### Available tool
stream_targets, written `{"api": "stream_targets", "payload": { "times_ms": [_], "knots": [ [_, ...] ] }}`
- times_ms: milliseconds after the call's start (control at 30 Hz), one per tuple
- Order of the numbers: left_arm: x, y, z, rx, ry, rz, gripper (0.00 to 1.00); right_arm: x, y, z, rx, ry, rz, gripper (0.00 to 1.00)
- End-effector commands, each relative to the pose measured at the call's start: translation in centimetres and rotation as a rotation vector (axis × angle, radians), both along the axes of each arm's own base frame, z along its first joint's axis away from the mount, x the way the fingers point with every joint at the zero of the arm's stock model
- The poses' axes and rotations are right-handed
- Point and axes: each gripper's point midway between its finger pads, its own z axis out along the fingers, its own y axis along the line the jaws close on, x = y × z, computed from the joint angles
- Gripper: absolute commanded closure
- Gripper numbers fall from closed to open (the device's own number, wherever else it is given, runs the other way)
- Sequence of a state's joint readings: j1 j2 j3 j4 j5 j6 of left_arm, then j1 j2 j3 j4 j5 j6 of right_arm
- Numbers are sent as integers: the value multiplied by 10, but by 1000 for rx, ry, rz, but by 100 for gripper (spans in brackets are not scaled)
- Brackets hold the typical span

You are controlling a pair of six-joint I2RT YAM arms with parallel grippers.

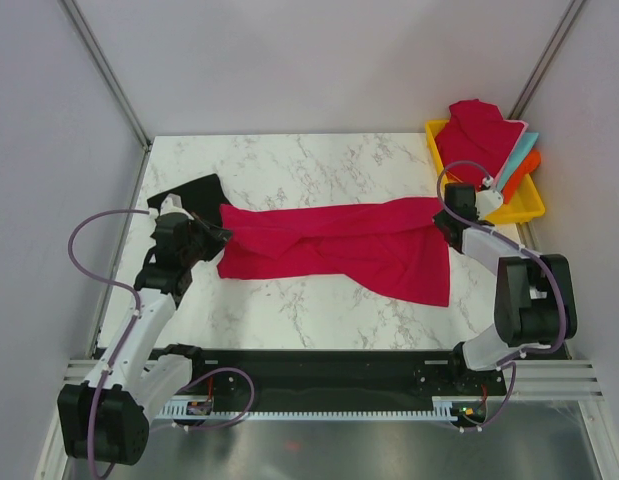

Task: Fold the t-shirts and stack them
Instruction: Flatten the tshirt out

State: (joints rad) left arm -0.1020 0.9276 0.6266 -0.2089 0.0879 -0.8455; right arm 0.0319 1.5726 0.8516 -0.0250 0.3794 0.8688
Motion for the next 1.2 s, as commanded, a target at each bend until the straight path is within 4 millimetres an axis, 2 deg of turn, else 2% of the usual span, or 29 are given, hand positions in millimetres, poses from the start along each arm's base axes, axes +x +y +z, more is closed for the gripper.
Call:
{"api": "stream_targets", "payload": {
  "times_ms": [0,67,200,300,467,800,867,1167],
  "knots": [
    [1,6,19,18,-71,19,98,-11,7,-1,19,-12,-2,100],
    [0,8,20,20,-78,26,98,-20,4,-3,11,-8,-21,99],
    [-1,8,19,21,-76,27,98,-23,-3,3,-13,-22,-49,92],
    [0,7,17,21,-69,21,98,-20,-5,-8,-24,9,-52,86],
    [1,6,17,20,-69,18,98,-16,-6,-24,-13,51,-52,84],
    [1,4,18,16,-67,8,98,-11,-8,-30,-6,57,-58,51],
    [1,4,18,16,-69,5,98,-7,-8,-25,-3,29,-58,51],
    [1,3,18,15,-69,2,98,-1,-4,-30,23,21,-38,60]
  ]
}}
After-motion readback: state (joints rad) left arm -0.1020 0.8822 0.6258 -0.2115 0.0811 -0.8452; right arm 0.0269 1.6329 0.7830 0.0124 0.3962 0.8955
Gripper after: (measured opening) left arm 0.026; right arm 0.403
